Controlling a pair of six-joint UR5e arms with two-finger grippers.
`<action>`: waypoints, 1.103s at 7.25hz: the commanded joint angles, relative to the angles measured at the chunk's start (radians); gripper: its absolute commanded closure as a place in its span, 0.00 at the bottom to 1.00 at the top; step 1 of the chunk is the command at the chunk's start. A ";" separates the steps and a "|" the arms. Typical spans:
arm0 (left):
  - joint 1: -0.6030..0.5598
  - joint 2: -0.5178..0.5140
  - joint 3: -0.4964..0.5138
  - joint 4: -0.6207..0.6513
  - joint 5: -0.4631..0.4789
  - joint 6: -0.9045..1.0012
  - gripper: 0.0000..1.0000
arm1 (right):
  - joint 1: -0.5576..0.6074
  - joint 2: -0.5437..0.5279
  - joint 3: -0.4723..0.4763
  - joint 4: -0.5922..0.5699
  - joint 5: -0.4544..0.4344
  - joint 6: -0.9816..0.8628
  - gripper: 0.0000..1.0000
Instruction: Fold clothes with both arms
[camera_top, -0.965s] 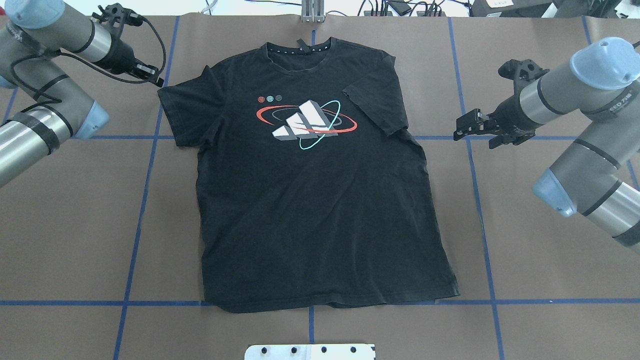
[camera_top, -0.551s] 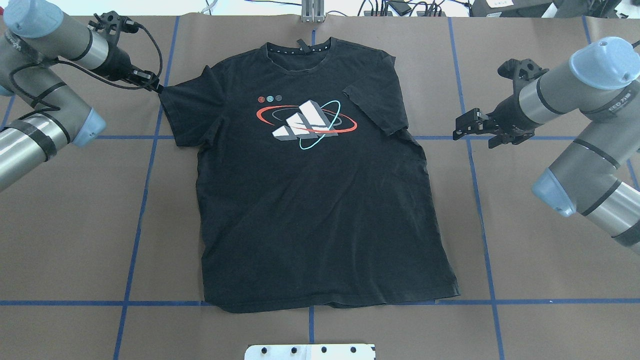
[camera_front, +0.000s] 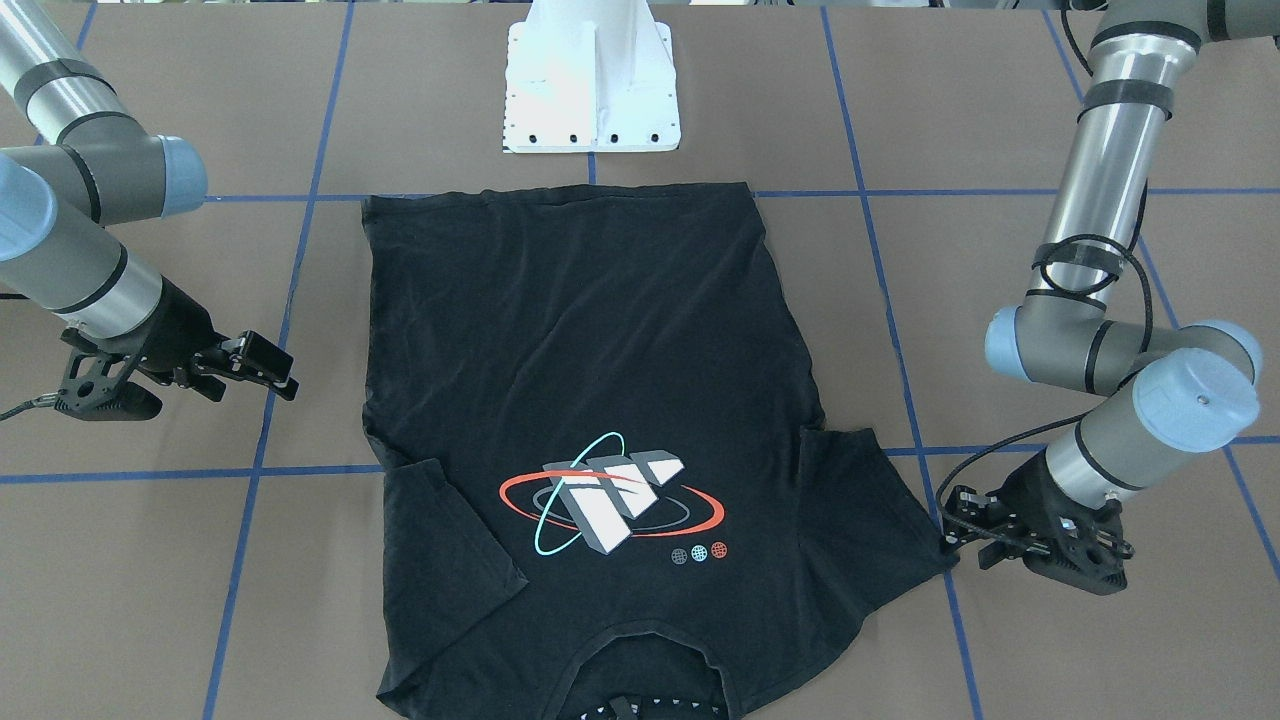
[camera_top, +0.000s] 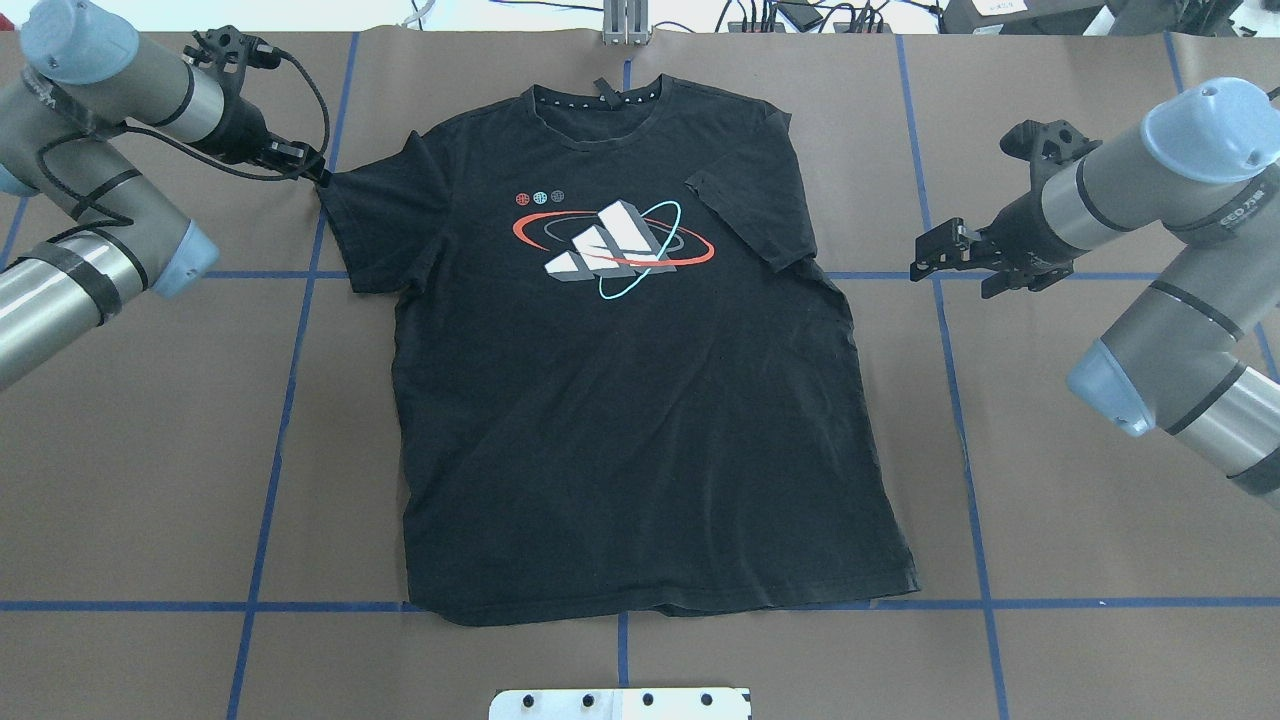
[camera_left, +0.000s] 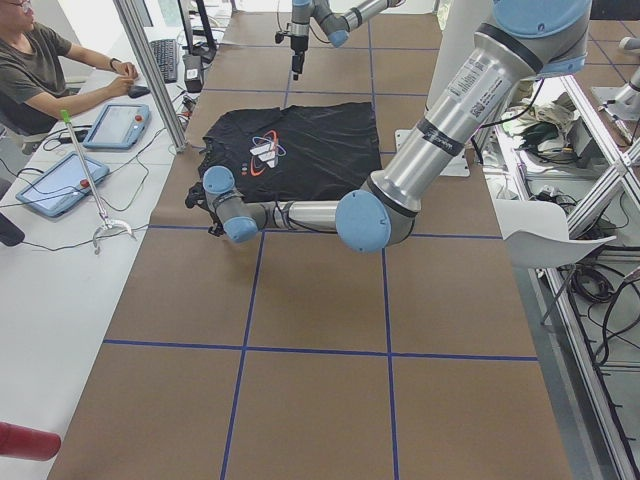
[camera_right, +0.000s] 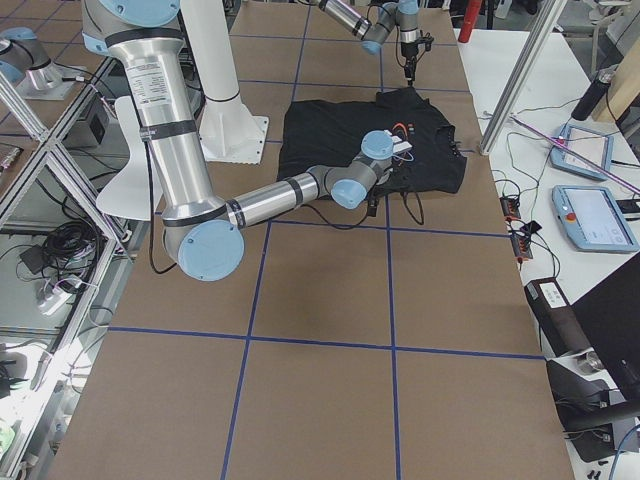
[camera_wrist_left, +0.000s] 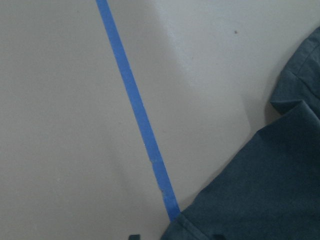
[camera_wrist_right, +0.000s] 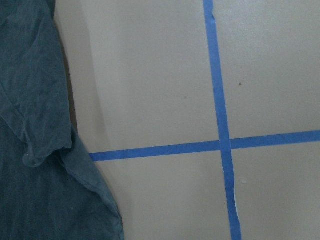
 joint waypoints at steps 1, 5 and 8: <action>0.004 -0.009 0.013 -0.002 0.007 -0.002 0.55 | 0.000 -0.003 0.000 0.000 -0.001 0.000 0.00; 0.015 -0.037 0.053 -0.002 0.051 -0.005 0.56 | 0.000 -0.001 0.000 0.000 -0.001 0.000 0.00; 0.018 -0.039 0.053 -0.002 0.051 -0.006 0.65 | 0.000 0.008 -0.002 -0.005 0.005 0.002 0.00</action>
